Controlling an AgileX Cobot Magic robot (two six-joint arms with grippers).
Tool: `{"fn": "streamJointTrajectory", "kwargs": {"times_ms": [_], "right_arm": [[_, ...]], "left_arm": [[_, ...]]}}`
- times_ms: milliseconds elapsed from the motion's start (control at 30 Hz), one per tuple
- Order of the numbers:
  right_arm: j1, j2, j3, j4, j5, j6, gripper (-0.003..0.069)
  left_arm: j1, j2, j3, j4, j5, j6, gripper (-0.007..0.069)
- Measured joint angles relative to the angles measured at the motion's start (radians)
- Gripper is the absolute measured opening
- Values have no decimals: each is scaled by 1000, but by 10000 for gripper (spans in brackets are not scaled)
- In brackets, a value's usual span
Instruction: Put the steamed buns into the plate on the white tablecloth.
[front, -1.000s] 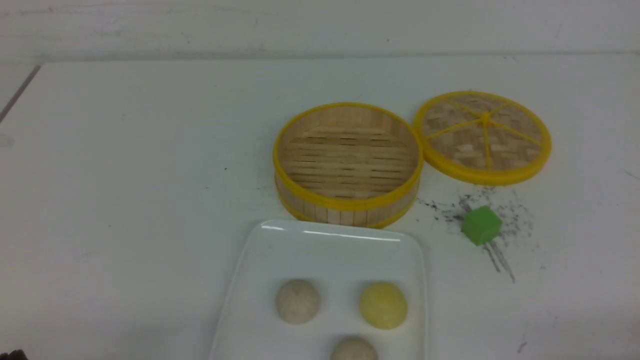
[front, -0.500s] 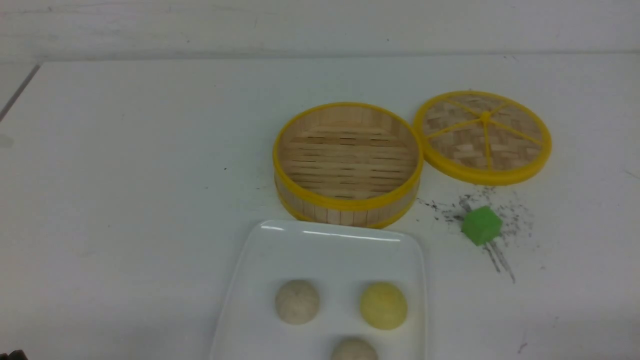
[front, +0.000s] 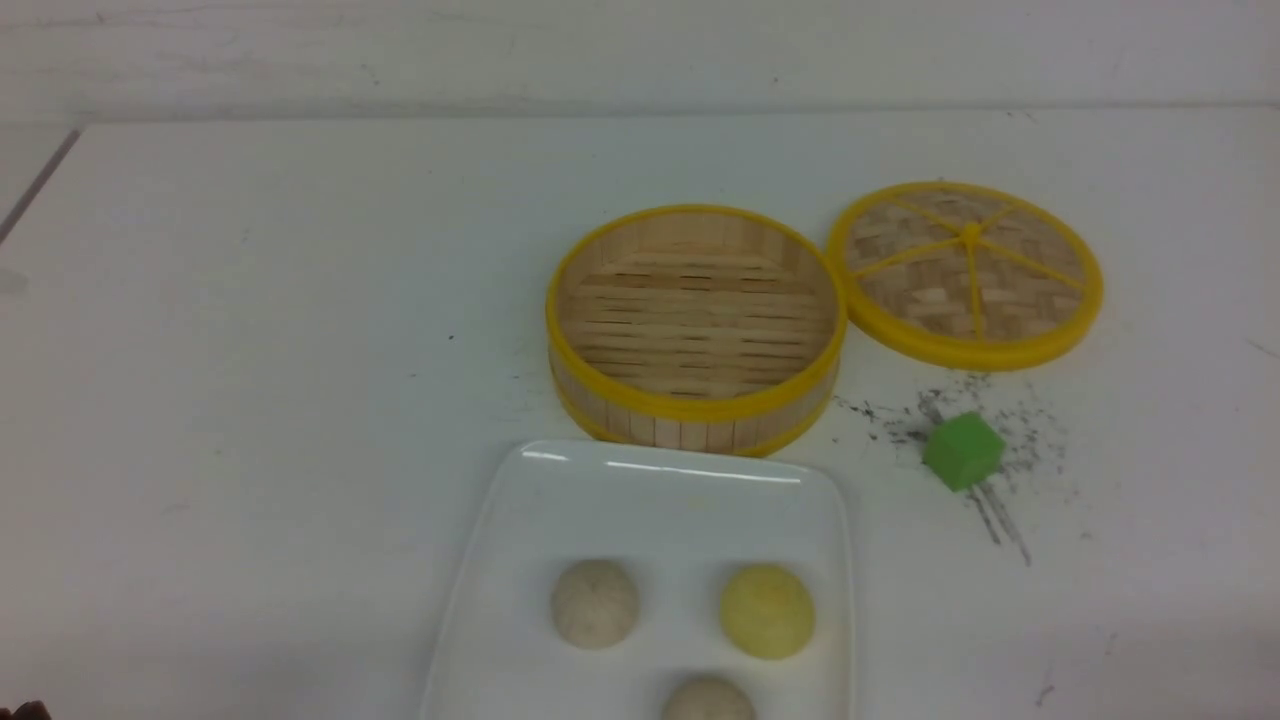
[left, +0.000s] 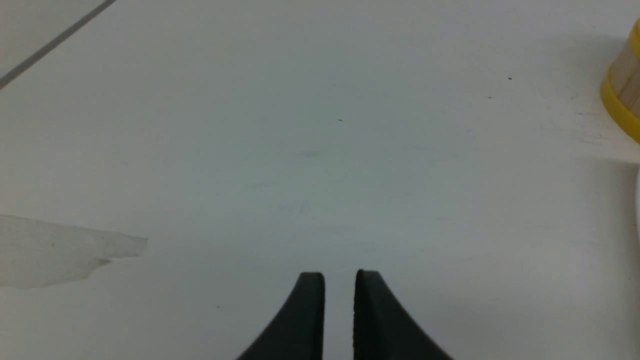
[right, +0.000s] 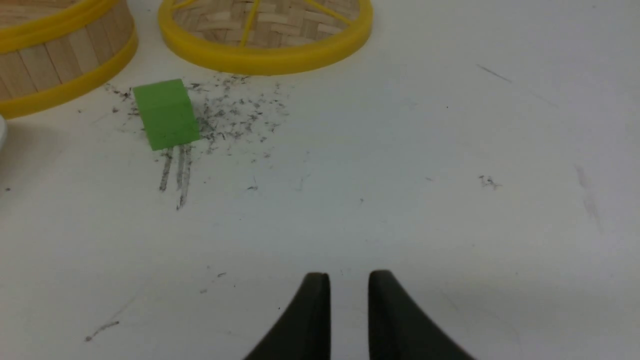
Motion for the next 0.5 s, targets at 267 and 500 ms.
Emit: {"fn": "streamJointTrajectory", "kwargs": {"times_ms": [267, 500], "right_arm": [[0, 0, 0, 0, 0, 0, 153], [0, 0, 0, 0, 0, 0, 157]], "left_arm": [[0, 0, 0, 20, 2, 0, 125], [0, 0, 0, 22, 2, 0, 125]]}}
